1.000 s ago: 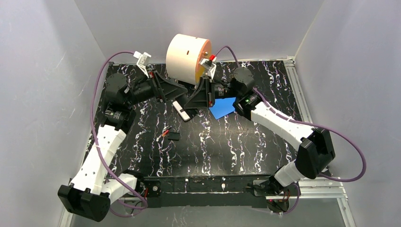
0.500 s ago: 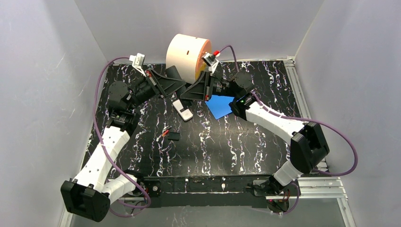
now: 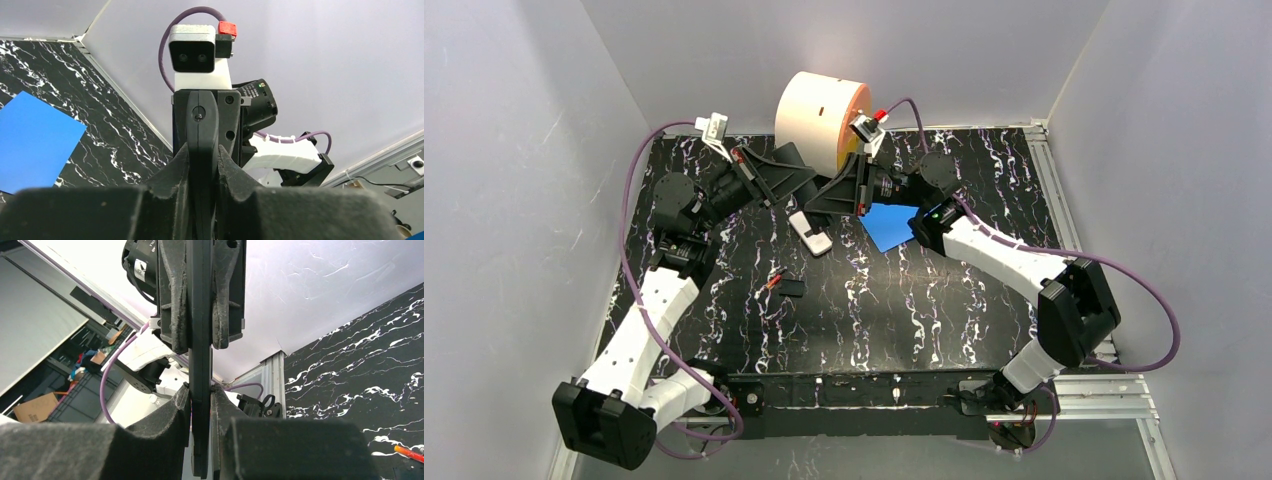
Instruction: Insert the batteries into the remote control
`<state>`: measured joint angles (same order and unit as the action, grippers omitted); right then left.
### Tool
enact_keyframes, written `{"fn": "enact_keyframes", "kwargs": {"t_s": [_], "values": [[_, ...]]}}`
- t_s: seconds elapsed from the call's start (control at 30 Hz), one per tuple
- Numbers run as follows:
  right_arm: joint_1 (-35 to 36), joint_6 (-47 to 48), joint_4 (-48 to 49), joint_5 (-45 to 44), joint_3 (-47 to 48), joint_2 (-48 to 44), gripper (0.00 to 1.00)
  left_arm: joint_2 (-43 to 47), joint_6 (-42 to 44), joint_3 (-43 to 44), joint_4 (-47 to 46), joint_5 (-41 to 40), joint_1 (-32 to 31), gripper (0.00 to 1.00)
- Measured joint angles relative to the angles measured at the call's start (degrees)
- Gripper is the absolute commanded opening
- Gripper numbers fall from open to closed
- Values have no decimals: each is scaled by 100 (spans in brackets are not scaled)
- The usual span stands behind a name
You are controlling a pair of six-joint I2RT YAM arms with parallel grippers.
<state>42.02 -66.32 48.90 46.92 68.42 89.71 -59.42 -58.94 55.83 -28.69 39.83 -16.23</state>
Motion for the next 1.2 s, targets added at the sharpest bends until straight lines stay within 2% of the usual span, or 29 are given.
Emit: {"fn": "enact_keyframes", "kwargs": {"t_s": [0.03, 0.07, 0.1, 0.13, 0.23, 0.3, 0.43, 0.57, 0.7, 0.83, 1.0, 1.1, 1.2], "values": [[0, 2, 0, 11, -4, 0, 26, 2, 7, 0, 2, -4, 2, 0], [0, 11, 4, 17, -9, -4, 37, 0, 2, 0, 4, -4, 2, 0], [0, 11, 4, 15, -15, -4, 55, 0, 9, 0, 9, -4, 2, 0], [0, 39, 4, 9, -42, -11, 65, 0, 48, 0, 22, -4, 2, 0], [0, 267, -245, -20, -175, -96, 80, 35, 286, 2, 214, -103, 4, 0], [2, 706, -761, -111, -192, -214, 84, 138, 634, 17, 675, -358, 7, 0], [0, 1749, -1961, -474, -186, -507, 85, 463, 1646, 199, 2212, -1386, 7, 0], [24, 2483, -2907, -1115, -186, -560, 82, 855, 2636, 407, 3764, -2769, 20, 0], [264, 3027, -3731, -2214, -151, -372, 71, 1213, 3270, 428, 4931, -4079, 28, 0], [1027, 3753, -4542, -3405, 391, 389, 68, 1425, 3499, 433, 5707, -5069, 28, 0], [1722, 4430, -5595, -4238, 1652, 1725, 63, 1731, 3530, 514, 6546, -6017, 31, 0], [1884, 4358, -6380, -4951, 2459, 2424, 59, 1969, 3532, 560, 6857, -6356, 33, 0], [2028, 3858, -7270, -5718, 3311, 3108, 61, 2225, 3530, 586, 7108, -6570, 33, 0]]}}
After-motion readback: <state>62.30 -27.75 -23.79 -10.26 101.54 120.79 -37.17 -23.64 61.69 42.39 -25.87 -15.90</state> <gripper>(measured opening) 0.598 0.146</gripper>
